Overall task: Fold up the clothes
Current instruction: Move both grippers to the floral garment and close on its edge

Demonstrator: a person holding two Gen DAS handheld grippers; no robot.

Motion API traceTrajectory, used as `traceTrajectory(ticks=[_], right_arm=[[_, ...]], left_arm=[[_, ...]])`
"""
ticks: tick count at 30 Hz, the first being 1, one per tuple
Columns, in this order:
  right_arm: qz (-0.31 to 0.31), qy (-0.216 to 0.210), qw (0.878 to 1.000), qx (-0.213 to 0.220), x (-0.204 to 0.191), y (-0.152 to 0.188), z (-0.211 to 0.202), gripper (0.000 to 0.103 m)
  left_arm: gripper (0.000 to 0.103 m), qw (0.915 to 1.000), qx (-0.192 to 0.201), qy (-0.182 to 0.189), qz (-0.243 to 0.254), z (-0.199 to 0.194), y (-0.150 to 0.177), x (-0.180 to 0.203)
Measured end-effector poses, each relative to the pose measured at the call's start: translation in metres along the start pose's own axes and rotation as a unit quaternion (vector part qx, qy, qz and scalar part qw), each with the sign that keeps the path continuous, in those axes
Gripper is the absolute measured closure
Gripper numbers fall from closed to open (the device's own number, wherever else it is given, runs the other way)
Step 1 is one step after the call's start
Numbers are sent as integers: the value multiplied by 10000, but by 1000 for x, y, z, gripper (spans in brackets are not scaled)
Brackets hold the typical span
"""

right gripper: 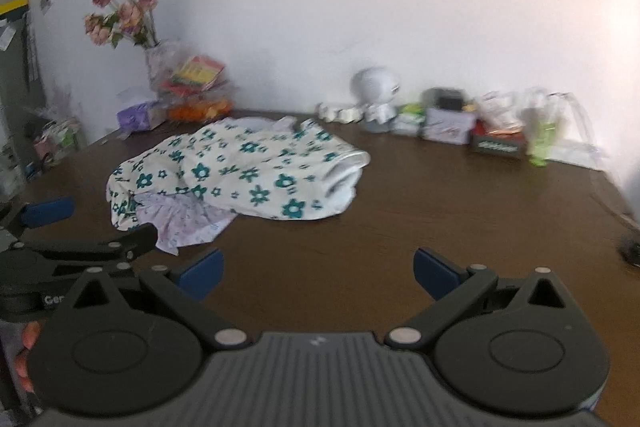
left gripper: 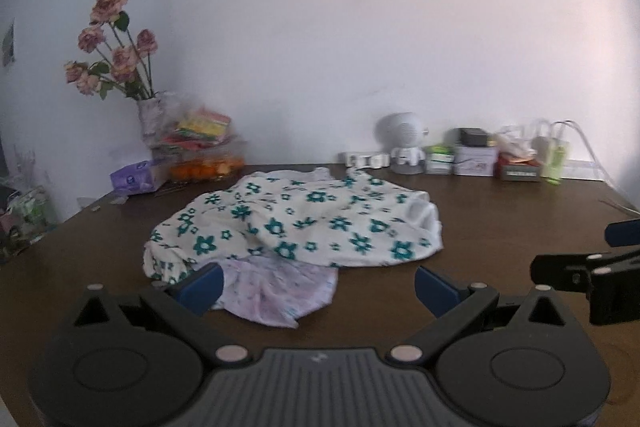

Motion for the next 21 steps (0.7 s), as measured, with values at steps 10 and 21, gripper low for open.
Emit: traceTrajectory(ticks=[10,21], right_arm=[[-371,-347,9979,-408,0,-43,114,0],[-670,-166,9909,-1159,20,-50,239,0]], left_arm=[[1,9973,-274,-647,-206,98,-13,-50],[4,9886,-909,-1194,151,217,-8,-111]])
Point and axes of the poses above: each gripper's, at about its wrist camera, not at the fingertips, and z roughly the way its jaws point, x to its right, y to its underside, the point moved 9 cm from there along z, roughly the way its jaws point, and after that the axes turned 9 degrees about -y, right-handed, at the moved point
